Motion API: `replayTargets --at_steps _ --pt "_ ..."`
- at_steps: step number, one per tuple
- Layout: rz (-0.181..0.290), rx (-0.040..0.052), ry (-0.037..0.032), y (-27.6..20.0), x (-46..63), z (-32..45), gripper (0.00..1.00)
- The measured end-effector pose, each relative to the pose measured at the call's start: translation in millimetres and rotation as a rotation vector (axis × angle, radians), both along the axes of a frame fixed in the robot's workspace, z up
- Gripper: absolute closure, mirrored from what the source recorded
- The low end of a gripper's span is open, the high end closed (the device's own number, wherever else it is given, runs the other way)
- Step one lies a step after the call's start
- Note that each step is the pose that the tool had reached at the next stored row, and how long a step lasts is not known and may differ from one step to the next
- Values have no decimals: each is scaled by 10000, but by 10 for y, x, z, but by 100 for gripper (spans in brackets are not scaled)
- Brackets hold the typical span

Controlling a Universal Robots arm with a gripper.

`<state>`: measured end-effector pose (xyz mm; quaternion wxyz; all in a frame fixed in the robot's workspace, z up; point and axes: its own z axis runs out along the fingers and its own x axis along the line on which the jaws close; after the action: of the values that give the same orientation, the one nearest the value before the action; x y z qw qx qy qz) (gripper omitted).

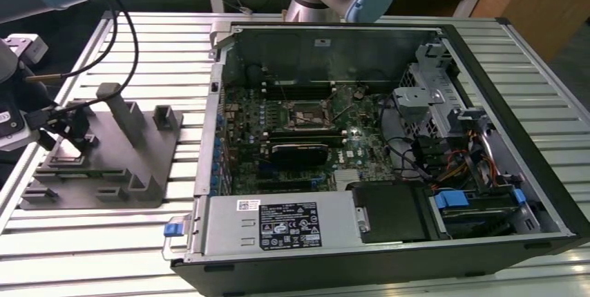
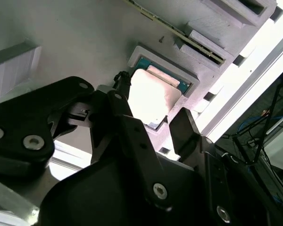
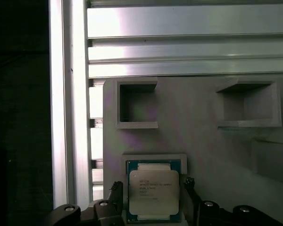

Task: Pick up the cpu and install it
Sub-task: 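Pick up the cpu and move it towards the insertion slot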

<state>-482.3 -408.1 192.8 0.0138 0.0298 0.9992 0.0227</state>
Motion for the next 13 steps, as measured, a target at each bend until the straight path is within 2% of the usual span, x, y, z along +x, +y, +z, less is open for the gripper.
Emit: replayTargets --at_steps 4,6,13 --pt "264 -2 1 1 5 -20 40" --pt "377 -32 2 0 7 -27 40" --pt "359 -57 2 0 7 -56 40"
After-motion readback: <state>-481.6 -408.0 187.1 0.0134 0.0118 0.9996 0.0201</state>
